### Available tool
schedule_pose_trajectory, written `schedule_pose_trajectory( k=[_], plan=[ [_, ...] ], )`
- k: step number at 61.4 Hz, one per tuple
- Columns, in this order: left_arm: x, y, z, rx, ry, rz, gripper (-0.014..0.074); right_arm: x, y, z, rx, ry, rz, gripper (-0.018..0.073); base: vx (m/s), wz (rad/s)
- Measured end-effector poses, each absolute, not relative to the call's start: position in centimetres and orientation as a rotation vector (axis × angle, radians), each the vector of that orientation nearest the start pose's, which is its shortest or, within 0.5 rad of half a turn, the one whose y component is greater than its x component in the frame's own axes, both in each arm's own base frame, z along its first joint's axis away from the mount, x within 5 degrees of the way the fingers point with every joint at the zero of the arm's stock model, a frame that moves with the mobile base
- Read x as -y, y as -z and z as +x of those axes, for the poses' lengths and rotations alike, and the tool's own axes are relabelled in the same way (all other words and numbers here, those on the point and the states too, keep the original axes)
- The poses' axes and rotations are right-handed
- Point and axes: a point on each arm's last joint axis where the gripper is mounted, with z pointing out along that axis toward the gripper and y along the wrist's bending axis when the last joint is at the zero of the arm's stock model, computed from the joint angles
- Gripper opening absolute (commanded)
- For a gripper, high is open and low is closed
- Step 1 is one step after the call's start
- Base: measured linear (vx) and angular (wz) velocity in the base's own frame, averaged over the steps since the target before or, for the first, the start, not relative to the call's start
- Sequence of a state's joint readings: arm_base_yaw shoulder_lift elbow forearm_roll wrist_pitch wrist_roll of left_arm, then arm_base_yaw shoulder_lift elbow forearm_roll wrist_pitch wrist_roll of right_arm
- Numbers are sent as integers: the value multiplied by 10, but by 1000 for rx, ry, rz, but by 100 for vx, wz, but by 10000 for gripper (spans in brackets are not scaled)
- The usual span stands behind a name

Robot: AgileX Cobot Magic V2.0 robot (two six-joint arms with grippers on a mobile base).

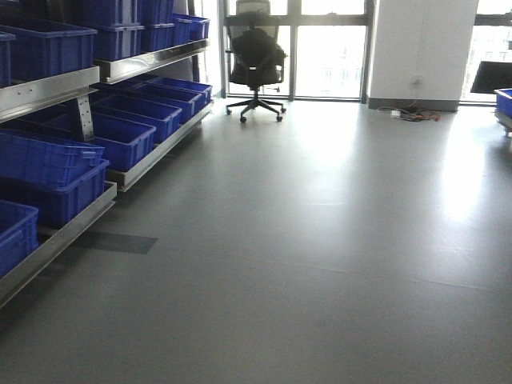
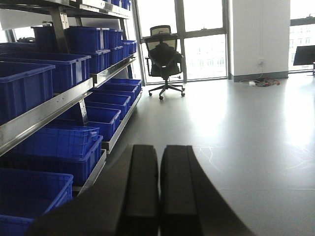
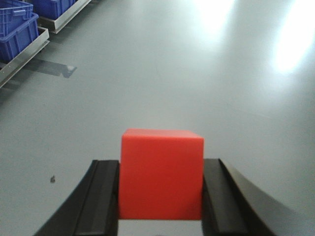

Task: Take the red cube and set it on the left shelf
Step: 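Drive the base across the room holding the red cube in the right gripper, then move the right gripper with the cube over a blue crate on the shelf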

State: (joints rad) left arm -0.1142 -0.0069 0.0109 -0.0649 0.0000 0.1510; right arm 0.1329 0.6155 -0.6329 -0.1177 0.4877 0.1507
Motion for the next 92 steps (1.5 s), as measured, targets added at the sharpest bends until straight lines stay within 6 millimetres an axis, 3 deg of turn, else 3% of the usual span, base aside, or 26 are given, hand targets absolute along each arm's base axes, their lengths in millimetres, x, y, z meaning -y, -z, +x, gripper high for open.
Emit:
schedule_pose_trajectory(
  k=[44,92],
  plan=[
    [6,-210,56,-1480,23,149,106,-11,-332,123,-1950,-65,-48,57,68,34],
    [6,-210,56,-1480,23,149,106,-12,-332,123,-1950,-66,-49,57,46,76]
  ],
)
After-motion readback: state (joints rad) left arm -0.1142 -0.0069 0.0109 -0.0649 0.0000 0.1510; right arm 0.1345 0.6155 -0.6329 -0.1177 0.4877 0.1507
